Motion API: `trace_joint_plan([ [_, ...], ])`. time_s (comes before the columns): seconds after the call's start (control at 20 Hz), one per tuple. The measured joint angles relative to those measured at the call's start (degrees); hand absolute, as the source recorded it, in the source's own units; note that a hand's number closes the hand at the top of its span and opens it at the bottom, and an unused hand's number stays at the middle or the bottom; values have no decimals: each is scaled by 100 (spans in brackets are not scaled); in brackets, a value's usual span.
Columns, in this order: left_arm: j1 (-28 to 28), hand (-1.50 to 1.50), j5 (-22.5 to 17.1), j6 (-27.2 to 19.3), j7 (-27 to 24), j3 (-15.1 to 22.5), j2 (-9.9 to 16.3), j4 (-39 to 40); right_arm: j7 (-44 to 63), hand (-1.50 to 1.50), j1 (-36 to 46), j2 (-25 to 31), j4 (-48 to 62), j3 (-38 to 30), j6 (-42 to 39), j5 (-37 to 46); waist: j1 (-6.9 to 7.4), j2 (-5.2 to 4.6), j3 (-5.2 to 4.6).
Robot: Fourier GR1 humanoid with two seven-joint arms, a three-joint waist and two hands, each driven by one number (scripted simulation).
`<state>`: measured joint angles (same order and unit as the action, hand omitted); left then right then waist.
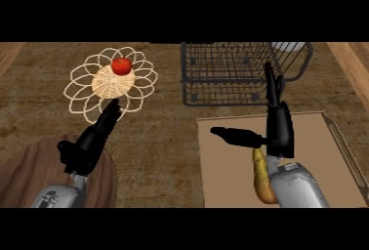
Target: Pick the pear from the tray and place it in the tiered basket
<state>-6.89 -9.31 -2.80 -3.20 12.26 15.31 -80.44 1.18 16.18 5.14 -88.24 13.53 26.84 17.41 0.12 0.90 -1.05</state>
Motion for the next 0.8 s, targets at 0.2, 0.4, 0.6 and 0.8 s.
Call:
trace_joint_plan([
  [0.2,5,0,-51,88,-94,-37,-72,98,864,-150,-232,-38,-316,650,215,1145,-54,-18,54],
  [0.4,56,0,-88,140,-162,-89,-47,135,2146,-150,-154,444,-545,947,-434,2144,-143,4,64],
  [0.6,92,0,-98,111,-142,-131,-15,125,3259,-150,-120,966,-588,1311,-1562,2854,-201,44,46],
  [0.8,106,0,-89,127,-167,-134,-9,132,4394,-150,-27,1248,-764,1744,-2924,3268,-208,49,43],
])
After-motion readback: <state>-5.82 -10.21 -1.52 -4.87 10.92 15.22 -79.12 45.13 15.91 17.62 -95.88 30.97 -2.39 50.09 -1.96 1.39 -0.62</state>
